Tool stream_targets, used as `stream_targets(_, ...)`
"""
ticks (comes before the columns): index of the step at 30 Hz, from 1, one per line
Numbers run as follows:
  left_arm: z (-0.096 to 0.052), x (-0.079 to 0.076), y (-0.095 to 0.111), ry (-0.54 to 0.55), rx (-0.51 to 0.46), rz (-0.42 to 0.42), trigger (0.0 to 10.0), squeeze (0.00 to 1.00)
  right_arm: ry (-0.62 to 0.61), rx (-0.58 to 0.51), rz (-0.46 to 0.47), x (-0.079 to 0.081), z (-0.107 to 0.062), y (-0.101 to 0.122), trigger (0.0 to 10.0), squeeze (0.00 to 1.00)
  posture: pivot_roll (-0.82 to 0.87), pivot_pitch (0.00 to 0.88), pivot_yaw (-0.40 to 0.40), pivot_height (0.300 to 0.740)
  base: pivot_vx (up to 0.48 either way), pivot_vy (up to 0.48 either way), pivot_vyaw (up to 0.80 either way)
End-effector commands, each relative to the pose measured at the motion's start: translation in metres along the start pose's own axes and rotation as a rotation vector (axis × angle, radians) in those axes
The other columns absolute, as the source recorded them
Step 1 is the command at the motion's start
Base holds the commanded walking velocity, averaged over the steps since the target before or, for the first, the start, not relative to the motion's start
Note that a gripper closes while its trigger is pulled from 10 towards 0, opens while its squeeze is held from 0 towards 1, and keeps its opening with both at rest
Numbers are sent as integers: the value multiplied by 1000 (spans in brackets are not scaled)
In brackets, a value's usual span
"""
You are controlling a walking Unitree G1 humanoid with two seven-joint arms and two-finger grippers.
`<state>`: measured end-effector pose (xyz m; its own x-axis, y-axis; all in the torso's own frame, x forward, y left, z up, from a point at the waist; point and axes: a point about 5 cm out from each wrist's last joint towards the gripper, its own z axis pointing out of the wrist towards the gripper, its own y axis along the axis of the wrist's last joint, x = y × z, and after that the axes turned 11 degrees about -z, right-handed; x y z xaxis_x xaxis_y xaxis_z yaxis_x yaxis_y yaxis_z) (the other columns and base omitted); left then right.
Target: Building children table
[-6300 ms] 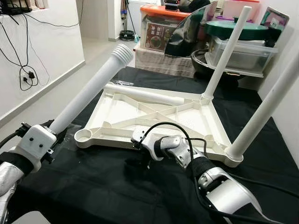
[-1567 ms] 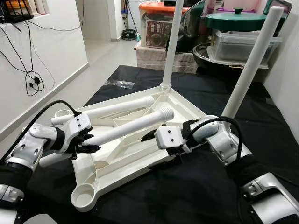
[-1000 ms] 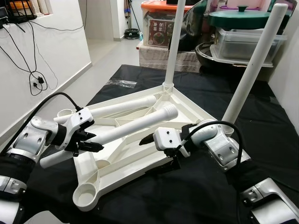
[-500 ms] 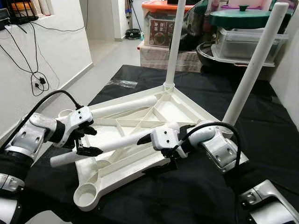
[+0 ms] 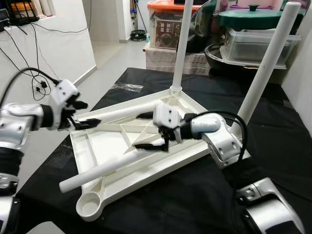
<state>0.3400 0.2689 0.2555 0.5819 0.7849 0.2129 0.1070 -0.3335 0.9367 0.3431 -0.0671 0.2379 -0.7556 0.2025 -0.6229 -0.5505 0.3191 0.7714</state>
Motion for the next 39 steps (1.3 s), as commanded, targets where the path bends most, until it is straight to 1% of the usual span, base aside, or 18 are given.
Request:
stream_targets(1, -13, 0, -2, 77, -31, 36, 10000, 1000, -136, -19, 65, -11, 0, 1, 10000, 1000, 36, 0, -28, 740, 0, 0, 0)
stream_targets(2, -13, 0, -2, 77, -31, 36, 10000, 1000, -136, -19, 65, -11, 0, 1, 10000, 1000, 36, 0, -28, 740, 0, 0, 0)
stream_targets(3, -23, -6, 0, 158, -97, 66, 10000, 0, -243, -40, 120, -16, 2, 3, 10000, 1000, 41, 0, -37, 740, 0, 0, 0)
stream_targets(5, -23, -6, 0, 158, -97, 66, 10000, 0, -243, -40, 120, -16, 2, 3, 10000, 1000, 41, 0, -37, 740, 0, 0, 0)
stream_targets(6, -35, -5, 0, 304, -152, 77, 10000, 0, -312, -50, 200, -14, 7, 4, 10000, 349, 48, 0, -49, 740, 0, 0, 0)
stream_targets(7, -50, 1, -3, 485, -183, 82, 10000, 0, -355, -44, 274, -10, 13, 3, 10000, 0, 55, 0, -60, 740, 0, 0, 0)
stream_targets(8, -50, 1, -3, 485, -183, 82, 10000, 0, -355, -44, 274, -10, 13, 3, 10000, 0, 55, 0, -60, 740, 0, 0, 0)
stream_targets(10, -81, 19, -25, 797, -169, 33, 10000, 0, -414, 17, 466, 5, 27, -6, 10000, 0, 58, 0, -66, 740, 0, 0, 0)
stream_targets(13, -94, 22, -33, 875, -171, -4, 10000, 0, -416, 56, 540, 14, 34, -12, 10000, 0, 64, 0, -70, 740, 0, 0, 0)
stream_targets(14, -108, 23, -37, 935, -197, -69, 10000, 0, -408, 93, 610, 25, 41, -17, 10000, 0, 69, 0, -73, 740, 0, 0, 0)
stream_targets(15, -108, 23, -37, 935, -197, -69, 10000, 0, -408, 93, 610, 25, 41, -17, 10000, 0, 69, 0, -73, 740, 0, 0, 0)
stream_targets(18, -130, 13, -45, 1005, -220, -121, 10000, 0, -369, 171, 625, 51, 50, -30, 10000, 0, 94, 0, -86, 740, 0, 0, 0)
stream_targets(23, -126, -14, -58, 986, -196, -100, 10000, 0, -388, 183, 631, 38, 35, -33, 10000, 0, 87, 0, -90, 740, 0, 0, 0)
stream_targets(28, -117, -25, -69, 978, -159, -76, 10000, 0, -345, 121, 627, 35, 31, -20, 10000, 0, 81, 0, -92, 740, 0, 0, 0)
stream_targets(31, -111, -34, -76, 979, -111, -32, 10000, 0, -262, 93, 598, 49, 34, -9, 10000, 0, 78, 0, -91, 740, 0, 0, 0)
stream_targets(34, -112, -39, -85, 1018, -50, 27, 10000, 0, -145, 69, 536, 73, 43, 5, 10000, 0, 81, 0, -92, 740, 0, 0, 0)
stream_targets(37, -117, -38, -88, 1056, -35, 25, 10000, 0, -122, 78, 517, 78, 47, 7, 10000, 0, 85, 0, -94, 740, 0, 0, 0)
stream_targets(39, -120, -38, -94, 1082, -12, 16, 10000, 0, -112, 125, 425, 82, 50, 0, 10000, 0, 94, 0, -98, 740, 0, 0, 0)
